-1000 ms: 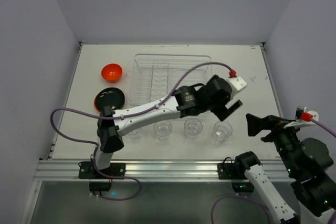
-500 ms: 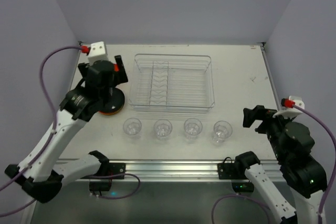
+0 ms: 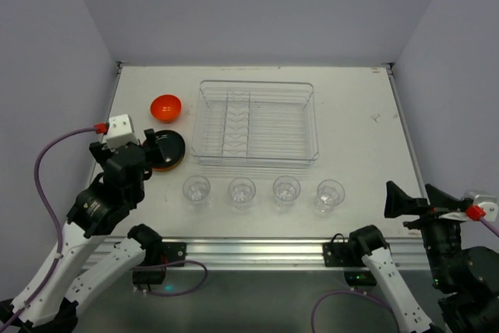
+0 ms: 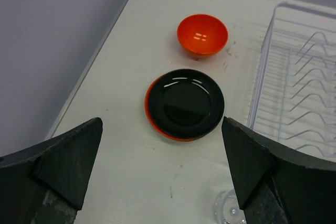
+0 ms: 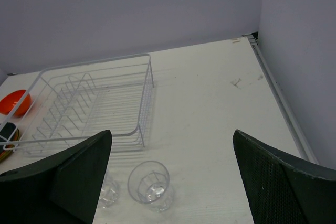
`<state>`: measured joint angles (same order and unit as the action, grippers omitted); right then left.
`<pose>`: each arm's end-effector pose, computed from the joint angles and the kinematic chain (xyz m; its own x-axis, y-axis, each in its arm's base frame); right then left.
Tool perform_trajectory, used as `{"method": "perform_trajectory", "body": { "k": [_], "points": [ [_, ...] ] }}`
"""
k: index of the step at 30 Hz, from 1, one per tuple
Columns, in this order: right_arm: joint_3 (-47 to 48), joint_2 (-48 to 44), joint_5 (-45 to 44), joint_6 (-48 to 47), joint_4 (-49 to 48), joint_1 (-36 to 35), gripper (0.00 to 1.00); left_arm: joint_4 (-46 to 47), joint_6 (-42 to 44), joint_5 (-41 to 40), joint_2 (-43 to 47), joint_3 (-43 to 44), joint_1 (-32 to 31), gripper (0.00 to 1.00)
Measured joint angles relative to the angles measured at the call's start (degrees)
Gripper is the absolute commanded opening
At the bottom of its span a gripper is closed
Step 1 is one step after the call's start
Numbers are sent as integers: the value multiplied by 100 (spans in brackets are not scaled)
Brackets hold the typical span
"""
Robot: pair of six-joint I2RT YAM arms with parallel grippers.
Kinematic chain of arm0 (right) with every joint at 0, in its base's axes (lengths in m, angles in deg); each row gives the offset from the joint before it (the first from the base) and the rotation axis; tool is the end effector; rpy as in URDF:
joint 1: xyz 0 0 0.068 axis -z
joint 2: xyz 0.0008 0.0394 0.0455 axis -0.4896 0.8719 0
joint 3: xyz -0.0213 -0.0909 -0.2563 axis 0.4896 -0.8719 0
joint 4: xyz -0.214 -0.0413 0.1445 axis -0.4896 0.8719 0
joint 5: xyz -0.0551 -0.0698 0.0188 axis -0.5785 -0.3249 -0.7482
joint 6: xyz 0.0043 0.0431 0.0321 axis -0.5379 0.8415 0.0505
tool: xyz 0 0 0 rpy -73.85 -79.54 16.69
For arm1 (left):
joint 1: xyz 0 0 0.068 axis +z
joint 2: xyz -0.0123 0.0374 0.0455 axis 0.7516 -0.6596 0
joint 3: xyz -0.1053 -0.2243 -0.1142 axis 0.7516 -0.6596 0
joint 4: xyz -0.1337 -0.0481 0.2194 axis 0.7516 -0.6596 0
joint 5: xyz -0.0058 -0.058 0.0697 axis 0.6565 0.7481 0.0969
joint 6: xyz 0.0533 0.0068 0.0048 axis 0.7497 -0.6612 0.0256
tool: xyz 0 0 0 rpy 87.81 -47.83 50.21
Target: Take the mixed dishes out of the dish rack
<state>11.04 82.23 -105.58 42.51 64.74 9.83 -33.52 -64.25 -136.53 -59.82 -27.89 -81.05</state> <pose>-0.0573 -0.0331 0.3884 0.0419 0.2065 -0.9775 -0.0003 0.9784 0.2067 0.1020 -0.0333 0.3524 -0.2616 -0.1306 -0.9563 -0.3302 0.9431 -0.0385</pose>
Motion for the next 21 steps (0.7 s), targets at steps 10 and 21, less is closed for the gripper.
{"method": "perform_trajectory", "body": {
  "k": [10, 21],
  "points": [
    [-588, -87, -20, -55, -181, 0, 99, 855, 219, 131, 1325, -393, 586, 100],
    [-866, -2, -9, -87, -557, 0, 99, 1283, 505, 1130, 1056, -675, 1917, 100]
  ]
}}
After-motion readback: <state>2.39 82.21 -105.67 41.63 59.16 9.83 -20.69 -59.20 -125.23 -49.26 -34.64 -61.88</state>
